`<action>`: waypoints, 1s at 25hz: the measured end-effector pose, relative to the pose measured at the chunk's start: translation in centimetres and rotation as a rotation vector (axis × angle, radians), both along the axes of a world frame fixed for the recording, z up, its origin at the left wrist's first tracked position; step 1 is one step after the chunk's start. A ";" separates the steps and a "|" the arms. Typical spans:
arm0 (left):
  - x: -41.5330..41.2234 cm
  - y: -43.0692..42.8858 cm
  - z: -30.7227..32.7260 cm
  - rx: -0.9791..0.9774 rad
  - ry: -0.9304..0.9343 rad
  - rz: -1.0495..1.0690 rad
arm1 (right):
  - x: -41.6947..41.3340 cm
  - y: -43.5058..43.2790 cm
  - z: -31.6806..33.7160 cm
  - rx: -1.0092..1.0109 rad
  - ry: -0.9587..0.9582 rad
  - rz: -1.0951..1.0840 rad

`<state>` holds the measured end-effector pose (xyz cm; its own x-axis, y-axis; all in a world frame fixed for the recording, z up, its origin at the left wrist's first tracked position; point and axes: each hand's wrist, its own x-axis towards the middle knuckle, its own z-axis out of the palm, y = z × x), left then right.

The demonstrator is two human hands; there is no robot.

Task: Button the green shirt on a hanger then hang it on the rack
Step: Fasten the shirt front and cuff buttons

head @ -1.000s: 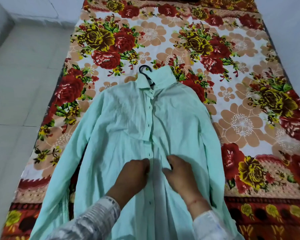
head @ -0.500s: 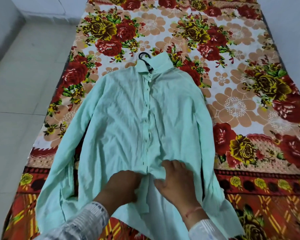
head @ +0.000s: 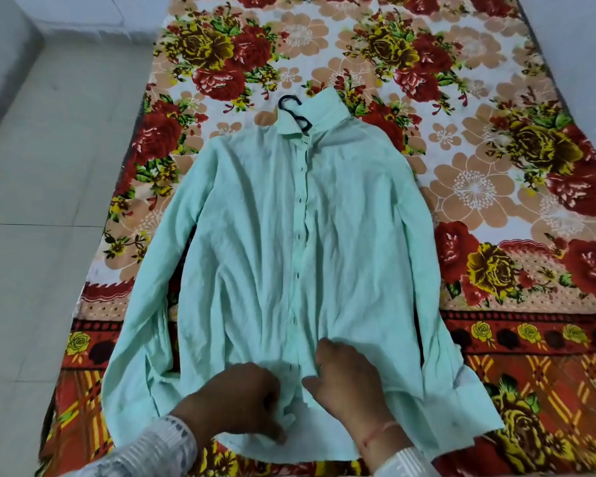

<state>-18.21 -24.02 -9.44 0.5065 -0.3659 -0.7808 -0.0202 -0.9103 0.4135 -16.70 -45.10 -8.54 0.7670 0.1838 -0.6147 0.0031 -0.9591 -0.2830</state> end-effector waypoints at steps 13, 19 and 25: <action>-1.5 -3.2 -2.0 -0.211 -0.141 0.248 | -5.1 -3.1 1.7 0.240 0.299 0.051; -1.6 -6.2 -0.7 -0.194 -0.354 0.729 | -2.9 -8.9 -1.3 0.007 -0.584 -0.563; -1.1 -6.8 -1.8 -0.309 -0.127 1.077 | -3.0 -14.5 -2.0 -0.073 -0.382 -0.779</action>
